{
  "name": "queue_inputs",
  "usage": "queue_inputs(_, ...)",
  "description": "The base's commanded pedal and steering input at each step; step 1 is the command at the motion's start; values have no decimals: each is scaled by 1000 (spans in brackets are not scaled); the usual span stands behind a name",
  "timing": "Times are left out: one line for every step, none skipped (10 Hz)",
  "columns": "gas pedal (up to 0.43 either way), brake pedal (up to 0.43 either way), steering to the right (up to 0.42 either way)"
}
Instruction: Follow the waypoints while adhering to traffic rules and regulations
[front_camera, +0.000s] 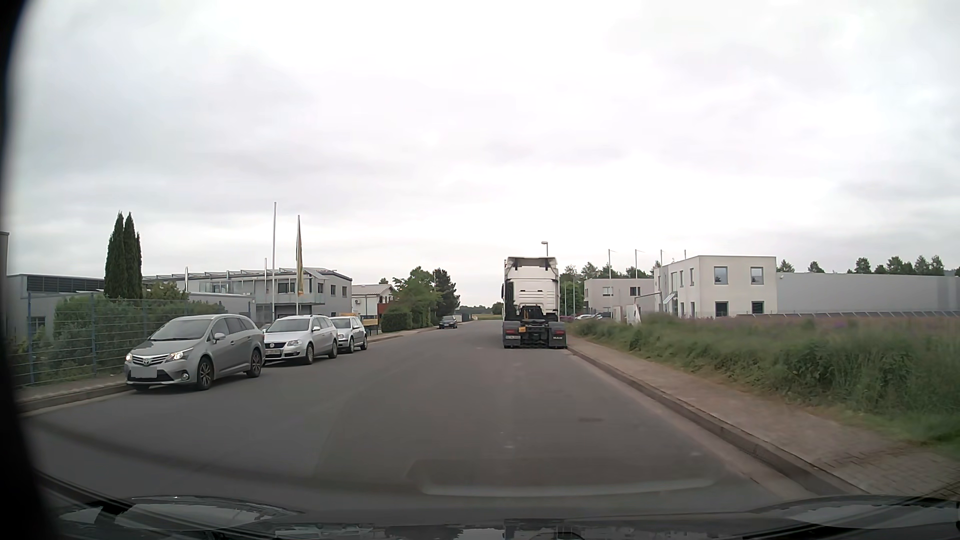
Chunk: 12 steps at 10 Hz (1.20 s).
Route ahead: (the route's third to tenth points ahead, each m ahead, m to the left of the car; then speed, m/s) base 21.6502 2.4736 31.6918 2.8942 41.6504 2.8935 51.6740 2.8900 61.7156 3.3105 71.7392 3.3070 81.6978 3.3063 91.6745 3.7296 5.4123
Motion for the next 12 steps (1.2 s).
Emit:
queue_inputs(138, 0, -28)
queue_inputs(138, 0, -37)
queue_inputs(138, 0, -43)
queue_inputs(138, 0, -49)
queue_inputs(138, 0, -55)
queue_inputs(138, 0, -63)
queue_inputs(138, 0, -68)
queue_inputs(138, 0, -74)
queue_inputs(138, 0, -77)
queue_inputs(138, 0, -79)
queue_inputs(138, 0, -80)
queue_inputs(138, 0, -79)
